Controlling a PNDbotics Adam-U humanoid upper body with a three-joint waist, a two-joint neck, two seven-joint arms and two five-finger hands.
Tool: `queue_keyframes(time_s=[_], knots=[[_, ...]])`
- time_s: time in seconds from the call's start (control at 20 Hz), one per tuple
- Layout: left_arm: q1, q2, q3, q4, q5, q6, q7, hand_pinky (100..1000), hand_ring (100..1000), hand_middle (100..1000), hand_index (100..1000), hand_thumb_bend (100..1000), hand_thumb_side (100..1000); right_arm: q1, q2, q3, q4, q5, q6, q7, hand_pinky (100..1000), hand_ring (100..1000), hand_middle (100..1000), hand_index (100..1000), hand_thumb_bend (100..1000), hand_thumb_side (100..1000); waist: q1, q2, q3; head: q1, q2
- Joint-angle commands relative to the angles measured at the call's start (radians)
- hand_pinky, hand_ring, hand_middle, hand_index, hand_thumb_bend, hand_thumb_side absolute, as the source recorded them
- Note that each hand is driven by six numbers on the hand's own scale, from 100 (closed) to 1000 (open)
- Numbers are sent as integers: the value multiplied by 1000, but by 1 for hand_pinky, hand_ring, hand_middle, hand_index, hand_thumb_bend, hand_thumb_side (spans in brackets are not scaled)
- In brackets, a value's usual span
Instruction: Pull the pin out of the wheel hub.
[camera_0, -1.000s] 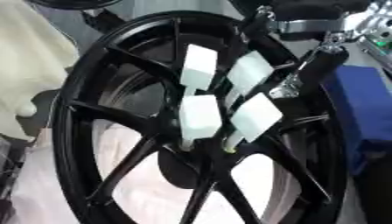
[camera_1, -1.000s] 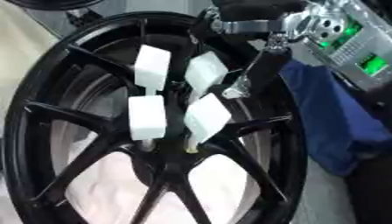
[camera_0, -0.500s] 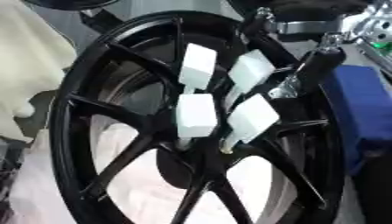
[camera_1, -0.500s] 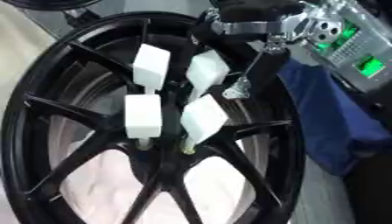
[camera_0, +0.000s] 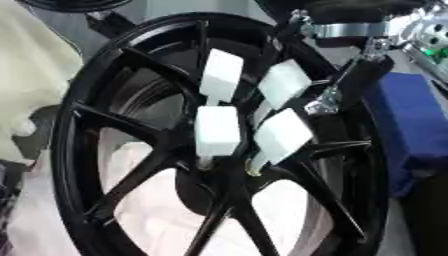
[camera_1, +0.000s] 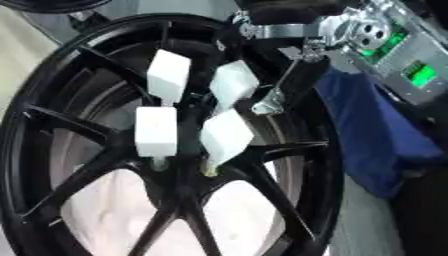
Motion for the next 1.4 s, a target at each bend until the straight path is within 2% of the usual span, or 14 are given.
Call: queue_keyframes(time_s=[0.05, 1.05, 1.25, 1.4], knots=[[3, 12, 11, -20, 1, -1, 3, 886, 632, 662, 753, 190, 899, -15, -42, -33, -14, -38, 11, 15, 623, 474, 363, 586, 100, 100, 11, -33, -5, -2, -9], [20, 19, 21, -20, -2, 1, 19, 893, 643, 667, 748, 201, 895, -81, -54, -86, -30, -176, 88, -28, 581, 400, 336, 572, 100, 100, 8, -65, -31, 7, 12], [32, 19, 27, -20, -2, 2, 23, 893, 642, 666, 748, 202, 894, -85, -75, -122, -29, -203, 100, -41, 585, 395, 334, 571, 100, 100, 9, -77, -50, 14, 26], [43, 19, 32, -20, -5, 1, 28, 893, 640, 665, 749, 202, 892, -66, -110, -176, -5, -221, 111, -56, 591, 397, 336, 573, 100, 100, 13, -86, -72, 24, 38]])
